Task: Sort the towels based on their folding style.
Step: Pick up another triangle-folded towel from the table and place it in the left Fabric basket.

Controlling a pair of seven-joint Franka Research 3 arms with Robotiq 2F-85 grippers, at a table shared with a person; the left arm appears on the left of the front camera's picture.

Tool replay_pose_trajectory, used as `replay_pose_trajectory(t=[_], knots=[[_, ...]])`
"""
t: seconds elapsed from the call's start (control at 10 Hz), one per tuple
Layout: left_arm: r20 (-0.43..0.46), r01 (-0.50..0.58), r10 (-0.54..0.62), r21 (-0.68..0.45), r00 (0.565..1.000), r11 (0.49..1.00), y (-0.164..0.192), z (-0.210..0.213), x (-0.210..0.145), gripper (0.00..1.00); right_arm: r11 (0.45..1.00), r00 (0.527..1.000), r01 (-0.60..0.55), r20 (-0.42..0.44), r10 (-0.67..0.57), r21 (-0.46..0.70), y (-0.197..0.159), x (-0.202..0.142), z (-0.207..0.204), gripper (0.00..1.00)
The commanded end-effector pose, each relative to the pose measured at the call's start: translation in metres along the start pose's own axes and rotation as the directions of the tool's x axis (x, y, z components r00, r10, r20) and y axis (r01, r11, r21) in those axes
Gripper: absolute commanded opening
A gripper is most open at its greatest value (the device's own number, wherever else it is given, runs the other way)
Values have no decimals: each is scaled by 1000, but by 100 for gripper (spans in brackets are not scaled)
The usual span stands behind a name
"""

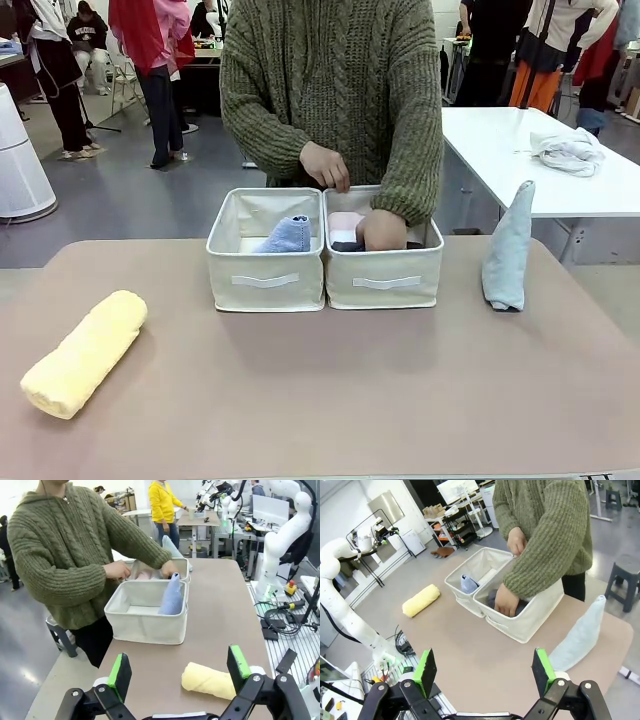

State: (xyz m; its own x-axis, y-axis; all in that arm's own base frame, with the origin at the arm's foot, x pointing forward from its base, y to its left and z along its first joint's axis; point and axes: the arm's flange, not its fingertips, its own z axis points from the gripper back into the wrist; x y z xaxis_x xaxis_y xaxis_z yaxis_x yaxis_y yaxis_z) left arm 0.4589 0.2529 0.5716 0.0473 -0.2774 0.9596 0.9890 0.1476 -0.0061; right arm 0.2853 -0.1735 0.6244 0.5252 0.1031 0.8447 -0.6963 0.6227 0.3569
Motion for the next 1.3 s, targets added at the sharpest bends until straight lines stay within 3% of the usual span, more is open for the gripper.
replay_pose_trajectory(t=[0.0,0.5,0.7,0.9,1.2], knots=[[-28,22,-23,-27,999,999,6,9,6,100,1000,999,-15,30,14,19,-1,-1,-2,100],[0,0,0,0,1000,1000,0,0,0,100,1000,1000,0,0,0,0,0,0,0,100],[0,0,0,0,1000,1000,0,0,0,100,967,972,53,-210,-107,-248,9,20,-47,100],[0,0,0,0,1000,1000,0,0,0,100,876,914,42,-336,-228,-481,10,45,-100,100],[0,0,0,0,1000,1000,0,0,0,100,698,864,80,-300,-405,-712,-29,61,-158,100]])
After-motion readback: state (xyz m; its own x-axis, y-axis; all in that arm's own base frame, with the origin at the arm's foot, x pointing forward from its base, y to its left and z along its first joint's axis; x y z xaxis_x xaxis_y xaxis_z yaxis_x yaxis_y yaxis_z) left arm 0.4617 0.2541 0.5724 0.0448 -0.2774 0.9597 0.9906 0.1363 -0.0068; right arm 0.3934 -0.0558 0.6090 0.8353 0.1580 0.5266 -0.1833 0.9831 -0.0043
